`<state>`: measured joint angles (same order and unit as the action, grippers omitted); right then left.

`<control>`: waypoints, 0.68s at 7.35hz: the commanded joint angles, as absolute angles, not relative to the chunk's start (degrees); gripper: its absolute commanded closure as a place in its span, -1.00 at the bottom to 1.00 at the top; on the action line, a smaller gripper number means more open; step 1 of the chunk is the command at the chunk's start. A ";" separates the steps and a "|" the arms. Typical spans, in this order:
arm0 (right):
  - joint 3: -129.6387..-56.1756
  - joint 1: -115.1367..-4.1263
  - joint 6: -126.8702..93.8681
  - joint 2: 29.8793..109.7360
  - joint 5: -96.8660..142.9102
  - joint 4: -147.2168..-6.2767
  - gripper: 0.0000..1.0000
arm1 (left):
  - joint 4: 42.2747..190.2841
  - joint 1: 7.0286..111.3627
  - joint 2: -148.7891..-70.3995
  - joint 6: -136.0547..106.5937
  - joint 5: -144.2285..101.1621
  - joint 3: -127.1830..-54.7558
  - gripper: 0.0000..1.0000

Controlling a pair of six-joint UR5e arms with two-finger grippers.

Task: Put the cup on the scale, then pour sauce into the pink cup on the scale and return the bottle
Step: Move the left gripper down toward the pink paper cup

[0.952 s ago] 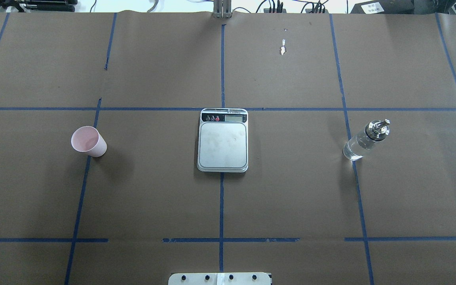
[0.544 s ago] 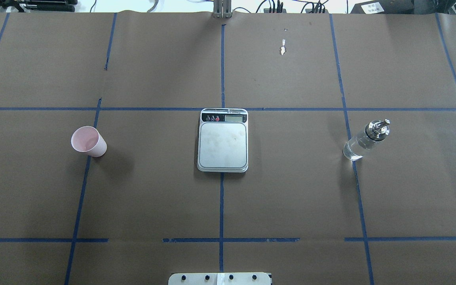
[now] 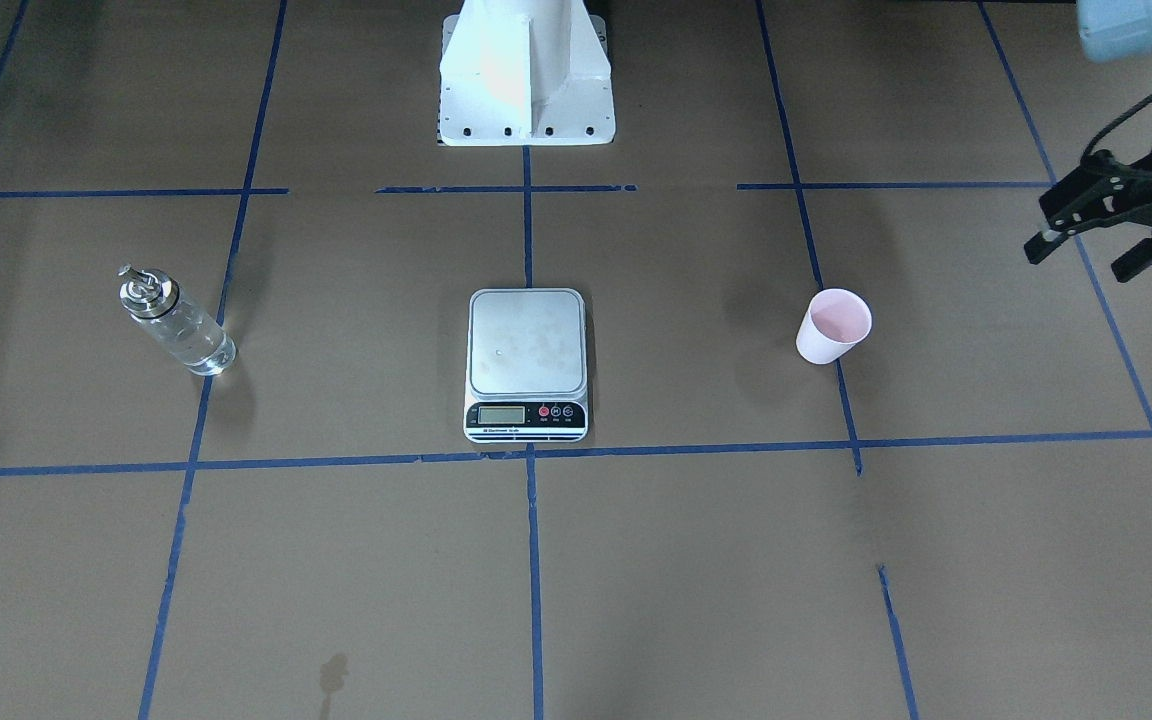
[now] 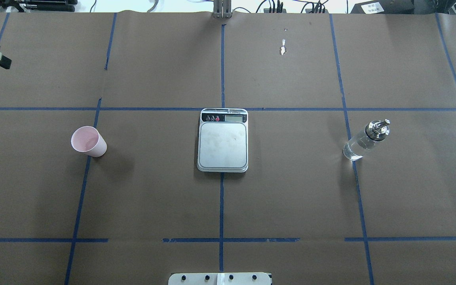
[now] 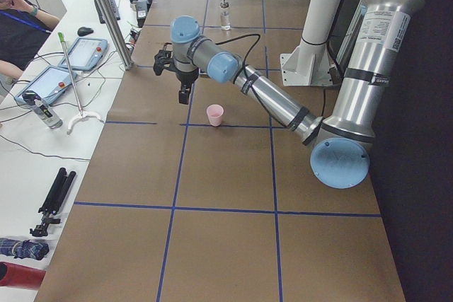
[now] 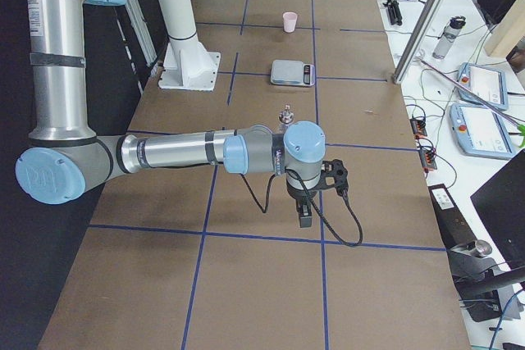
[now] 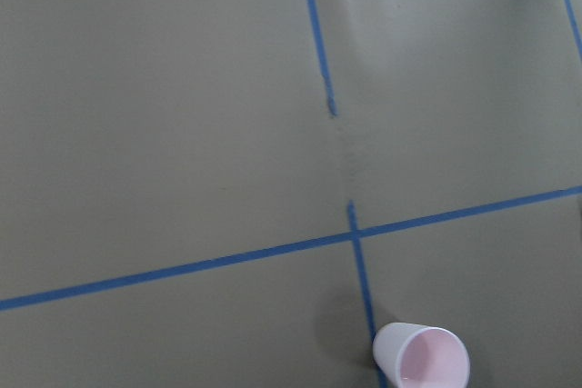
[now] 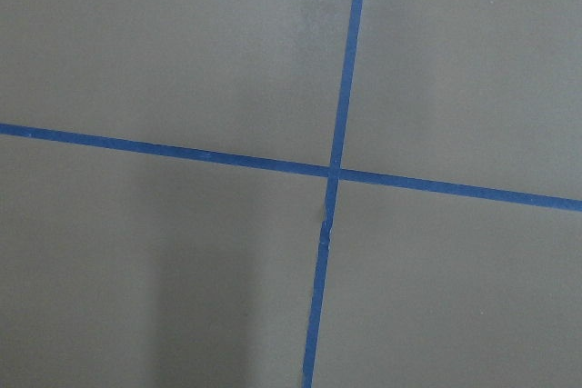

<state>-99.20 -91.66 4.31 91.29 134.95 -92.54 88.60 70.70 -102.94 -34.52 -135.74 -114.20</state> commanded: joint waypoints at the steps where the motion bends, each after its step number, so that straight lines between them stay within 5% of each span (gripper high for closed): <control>1: -96.00 -91.58 4.22 91.32 136.74 -92.38 -1.00 | 91.12 63.91 -99.35 -44.20 -129.56 -115.84 -1.00; 3: -96.15 -91.50 4.13 90.97 136.93 -92.20 -1.00 | 108.98 63.11 -90.47 -52.07 -129.46 -112.18 -1.00; 5: -96.24 -91.49 4.13 90.70 136.85 -92.11 -1.00 | 111.71 54.36 -91.05 -62.80 -123.53 -110.39 -1.00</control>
<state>-96.20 -91.51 4.17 90.86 136.87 -92.16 109.19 59.22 -91.31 -56.44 -127.34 -111.37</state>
